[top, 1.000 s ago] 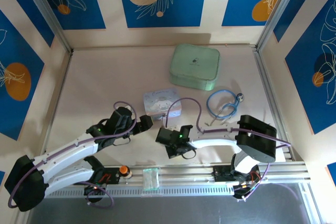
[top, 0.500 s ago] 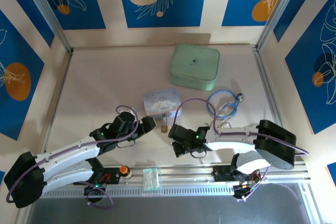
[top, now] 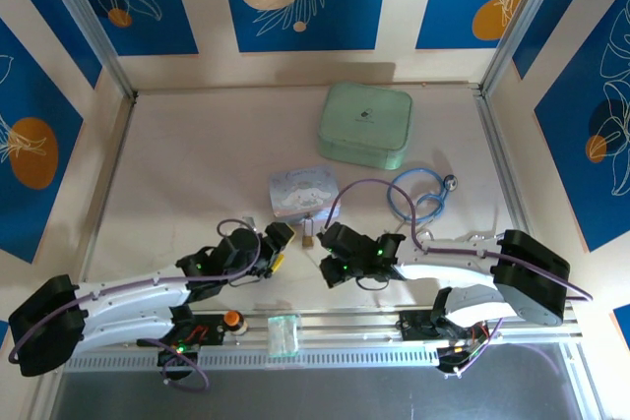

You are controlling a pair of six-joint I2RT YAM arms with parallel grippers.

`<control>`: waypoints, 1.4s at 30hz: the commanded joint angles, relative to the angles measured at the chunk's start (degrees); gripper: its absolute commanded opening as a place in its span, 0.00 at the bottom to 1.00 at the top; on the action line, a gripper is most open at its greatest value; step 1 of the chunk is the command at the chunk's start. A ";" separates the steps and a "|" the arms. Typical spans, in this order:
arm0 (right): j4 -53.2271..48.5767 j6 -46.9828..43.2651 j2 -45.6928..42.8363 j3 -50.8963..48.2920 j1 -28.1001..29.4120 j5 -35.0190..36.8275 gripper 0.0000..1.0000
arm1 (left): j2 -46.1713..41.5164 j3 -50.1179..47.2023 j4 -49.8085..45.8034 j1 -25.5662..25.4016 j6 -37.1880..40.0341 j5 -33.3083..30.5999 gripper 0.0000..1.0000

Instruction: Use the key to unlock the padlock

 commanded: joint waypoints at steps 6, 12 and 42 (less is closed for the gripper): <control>1.89 -1.04 -2.01 5.18 -1.63 -1.99 0.00 | 0.92 -2.17 8.83 -1.06 -16.39 -1.55 0.99; 5.51 -3.88 1.18 10.52 -3.12 -4.05 0.00 | 2.70 -2.19 13.47 -1.15 -19.32 0.31 0.99; 12.51 -3.76 5.35 11.79 -2.26 -10.14 0.00 | -7.22 -4.27 5.96 -1.06 -18.62 -8.18 0.42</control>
